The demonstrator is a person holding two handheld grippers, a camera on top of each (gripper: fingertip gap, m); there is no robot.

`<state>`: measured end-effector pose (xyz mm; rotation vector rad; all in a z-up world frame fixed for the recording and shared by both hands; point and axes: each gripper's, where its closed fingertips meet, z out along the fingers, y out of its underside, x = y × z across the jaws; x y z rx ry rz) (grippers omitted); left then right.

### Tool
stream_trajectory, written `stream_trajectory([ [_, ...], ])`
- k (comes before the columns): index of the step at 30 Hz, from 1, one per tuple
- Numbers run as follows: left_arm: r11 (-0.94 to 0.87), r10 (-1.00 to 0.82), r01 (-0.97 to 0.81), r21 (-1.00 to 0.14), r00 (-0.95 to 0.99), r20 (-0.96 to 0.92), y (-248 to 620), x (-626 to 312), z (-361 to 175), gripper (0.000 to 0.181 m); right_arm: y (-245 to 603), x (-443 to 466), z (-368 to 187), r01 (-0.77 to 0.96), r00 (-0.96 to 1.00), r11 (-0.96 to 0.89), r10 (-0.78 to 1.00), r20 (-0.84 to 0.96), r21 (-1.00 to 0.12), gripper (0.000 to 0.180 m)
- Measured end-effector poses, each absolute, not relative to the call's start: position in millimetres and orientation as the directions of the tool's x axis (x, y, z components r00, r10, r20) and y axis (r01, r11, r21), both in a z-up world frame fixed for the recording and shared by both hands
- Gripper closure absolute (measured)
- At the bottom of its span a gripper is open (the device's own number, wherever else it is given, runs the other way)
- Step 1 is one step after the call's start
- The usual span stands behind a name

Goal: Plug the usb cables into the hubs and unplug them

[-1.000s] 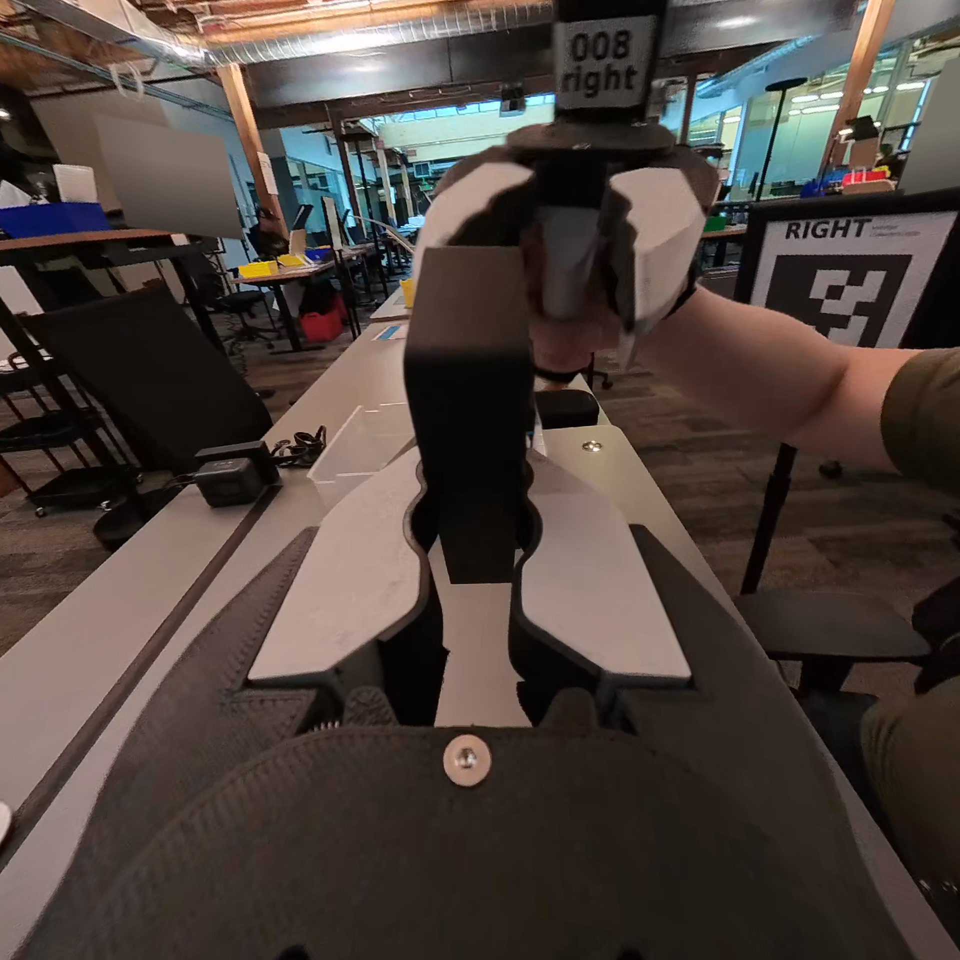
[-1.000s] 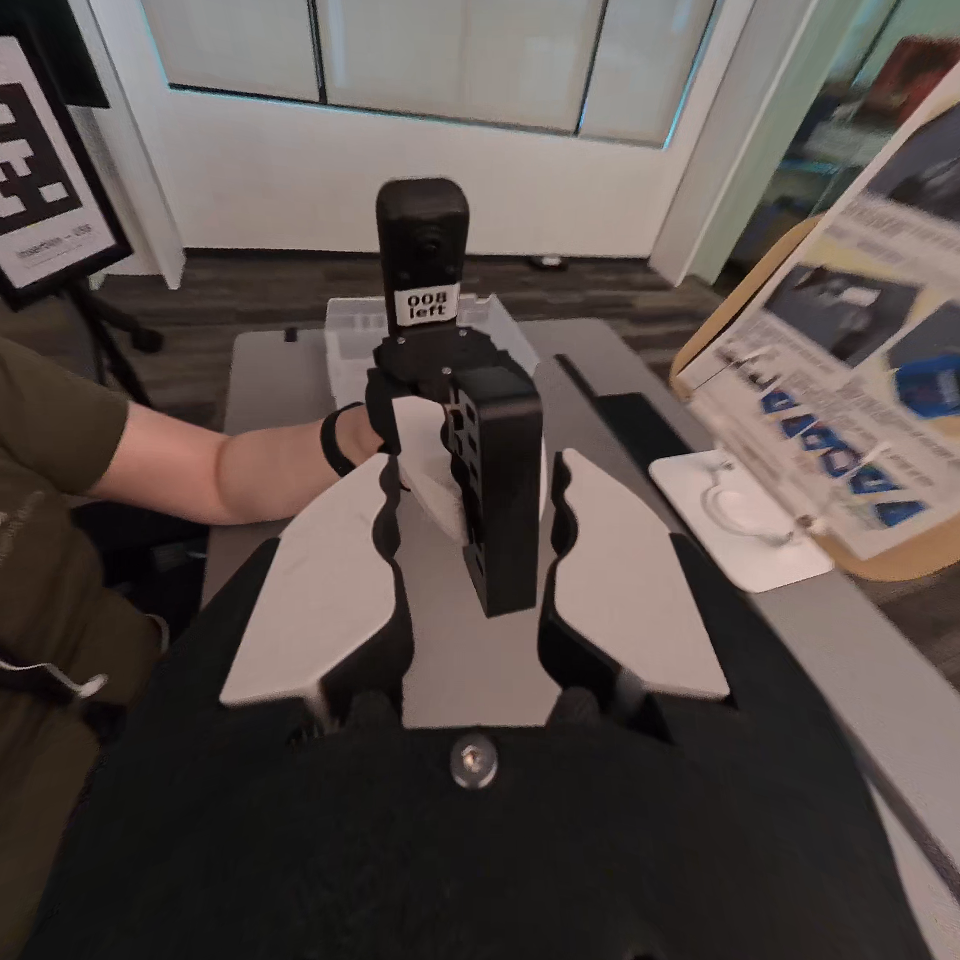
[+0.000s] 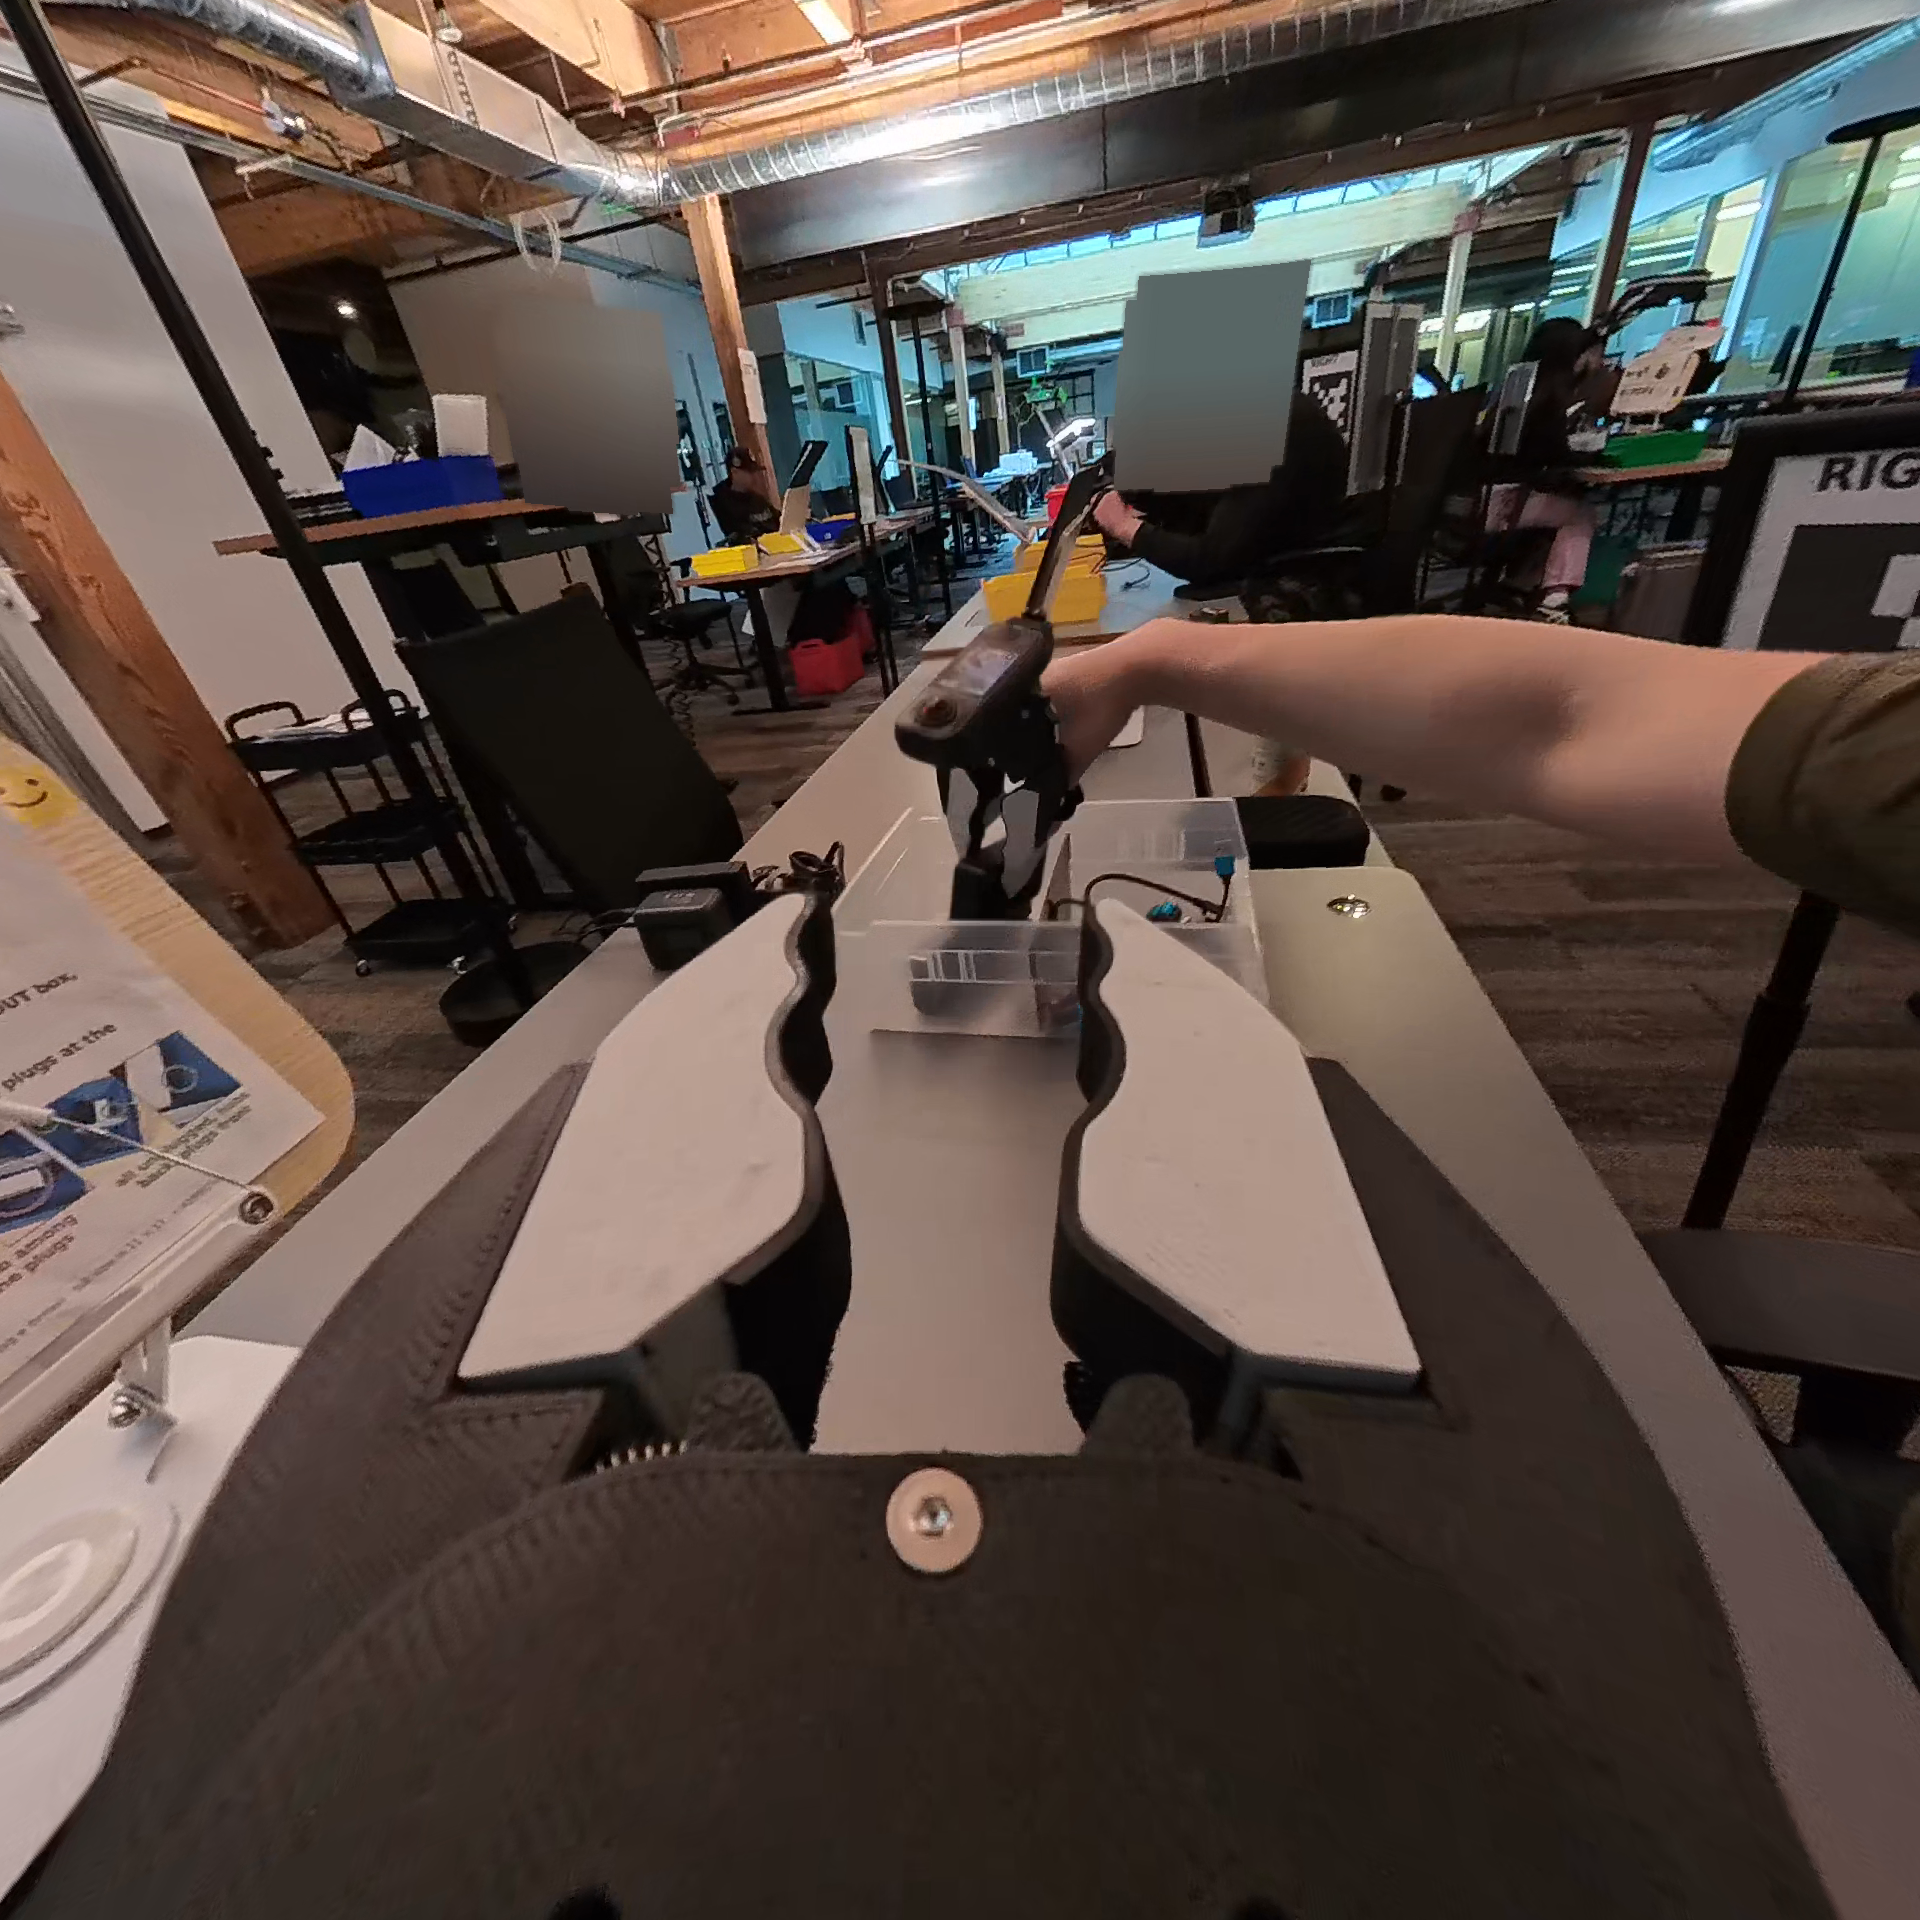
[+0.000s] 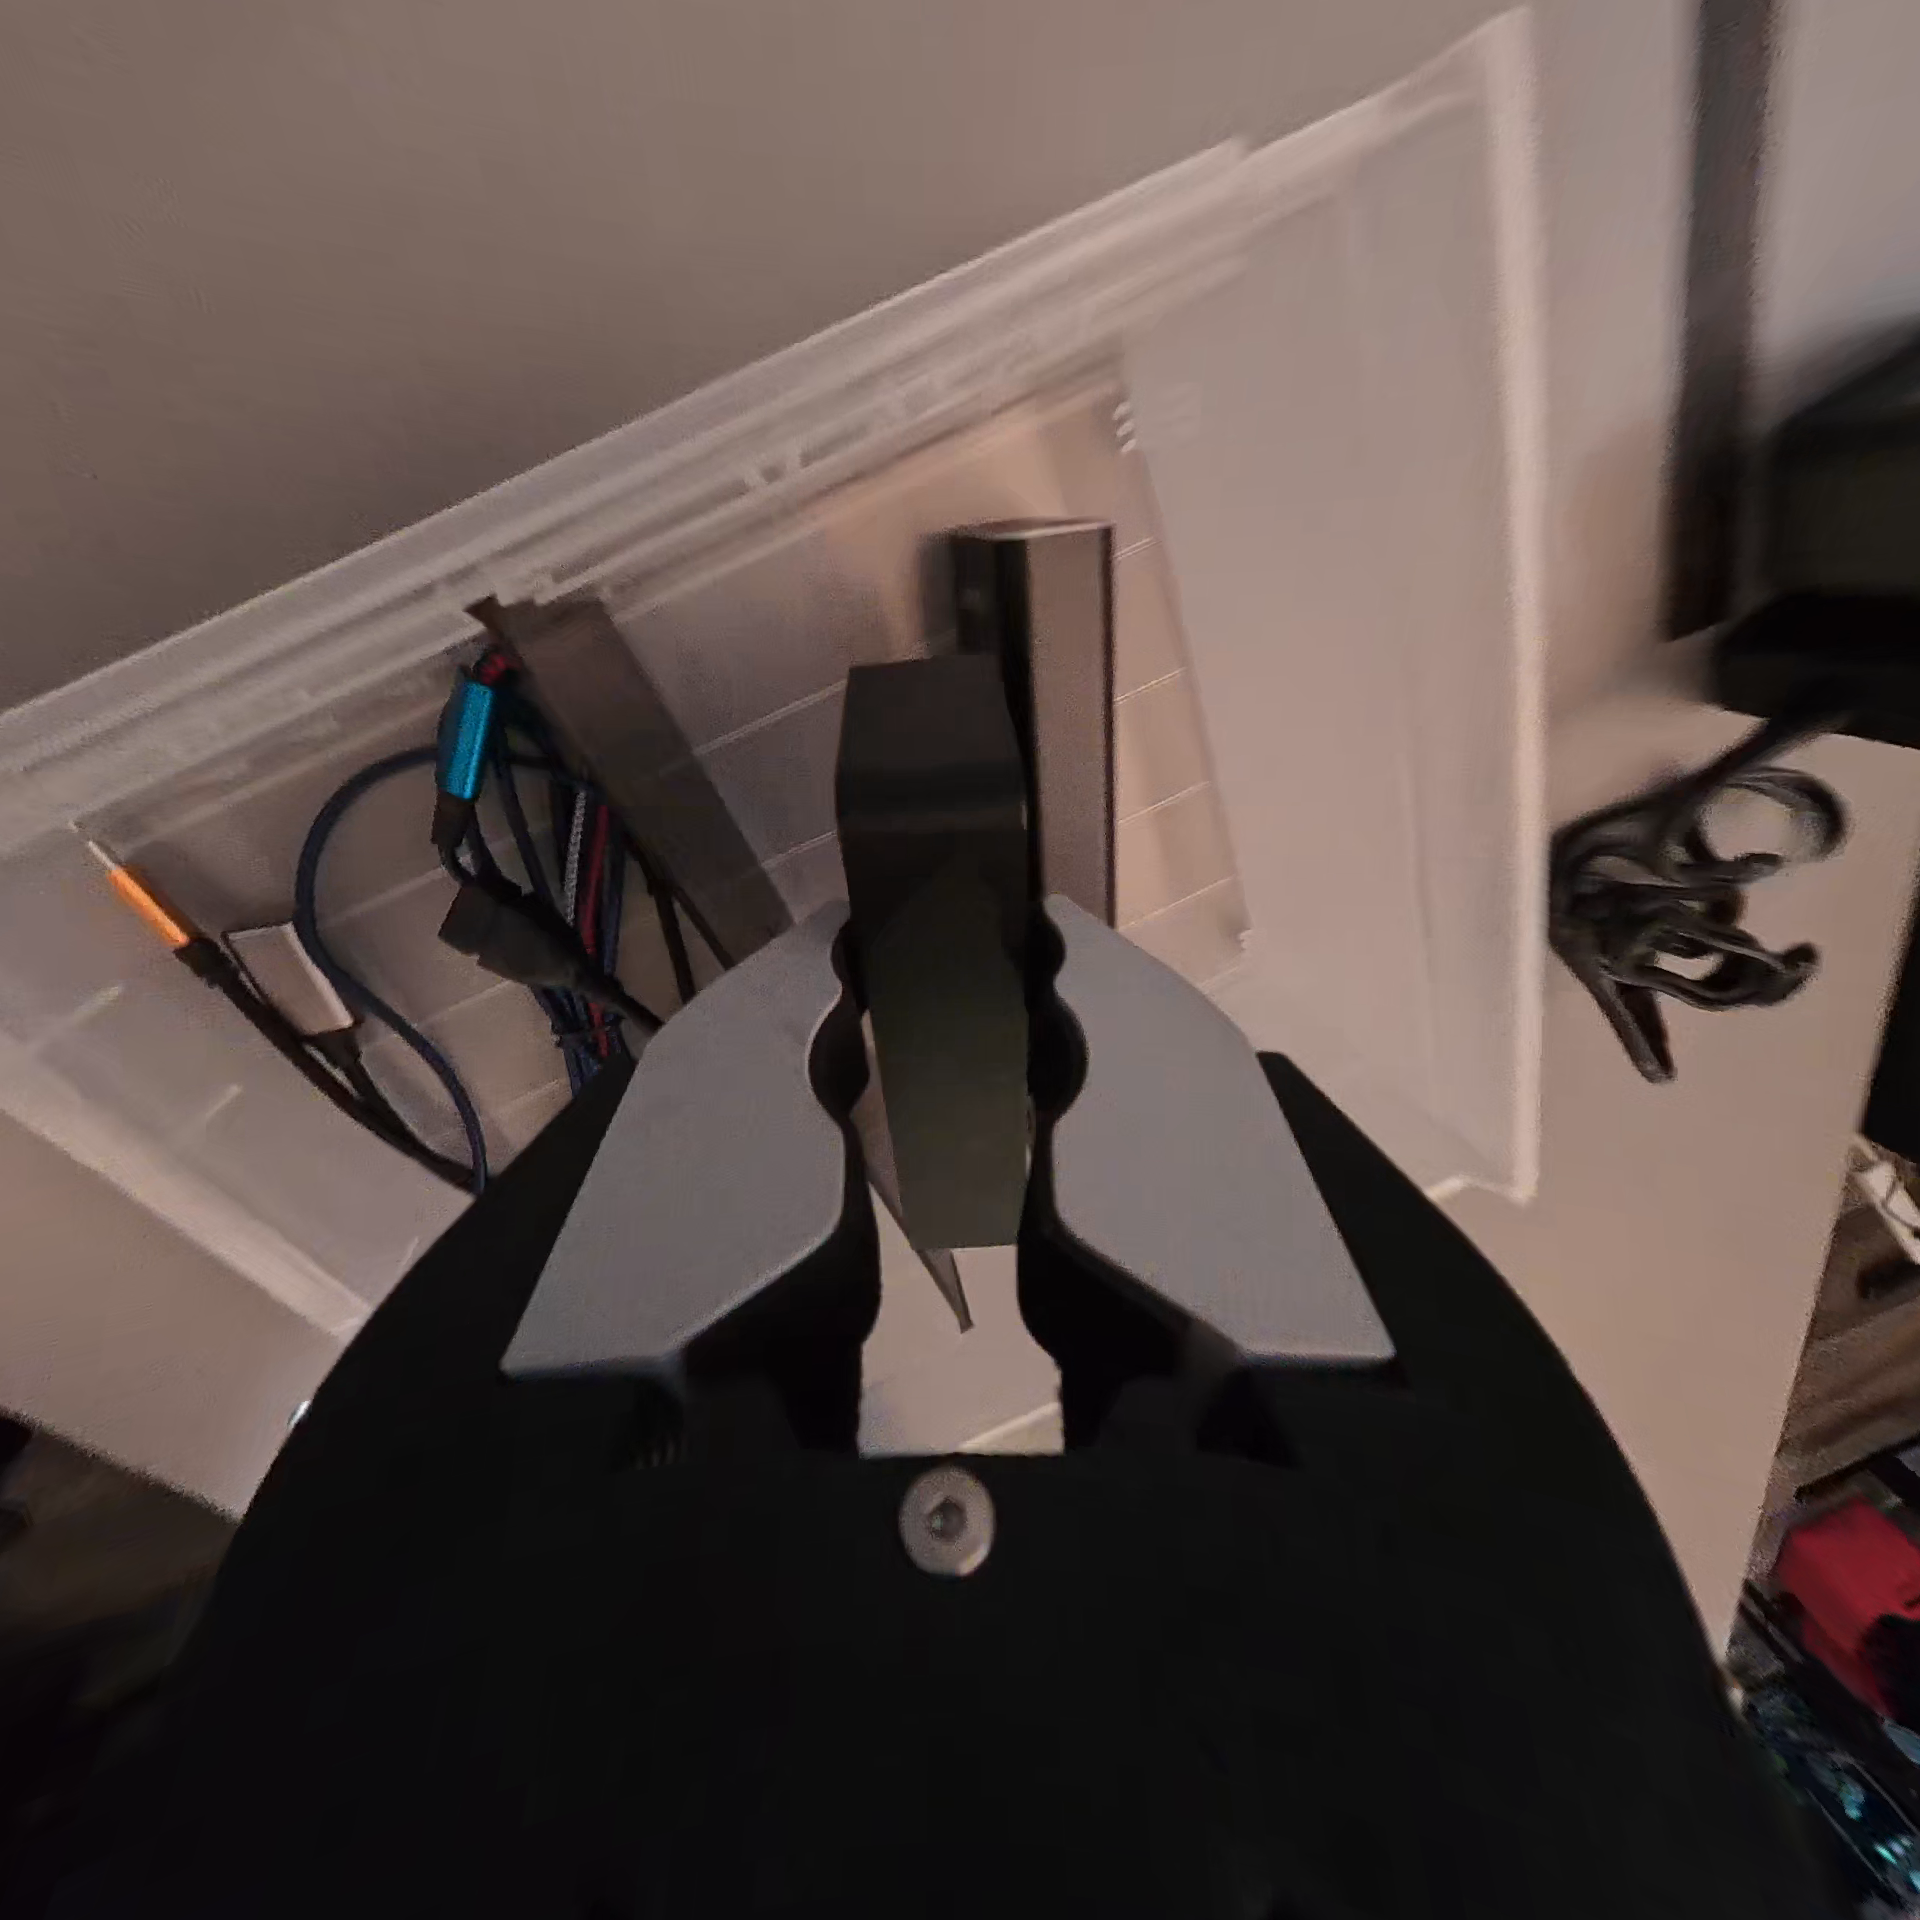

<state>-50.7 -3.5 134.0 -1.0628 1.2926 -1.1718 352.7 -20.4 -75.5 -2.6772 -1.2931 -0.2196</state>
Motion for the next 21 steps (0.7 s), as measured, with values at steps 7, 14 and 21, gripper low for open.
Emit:
stream_trajectory([
  [7, 0.137, -0.99, -0.005, -0.991, -0.034, -0.137, 4.8, -45.8, 125.3, 0.137, -13.6, 350.7, -111.4, 0.817, 0.575, -0.577, 0.813, 0.093, 0.001, 0.152],
  [14, 0.133, -0.991, -0.02, -0.991, -0.035, -0.133, 6.8, -43.8, 121.8, 0.137, -22.7, 359.1, -127.3, 0.808, 0.587, -0.588, 0.808, 0.052, 0.02, 0.151],
  [21, 0.137, -0.99, -0.014, -0.99, -0.037, -0.137, 6.0, -45.8, 123.6, 0.136, -18.7, 360.7, -131.9, 0.803, 0.591, -0.596, 0.799, 0.108, 0.016, 0.151],
])
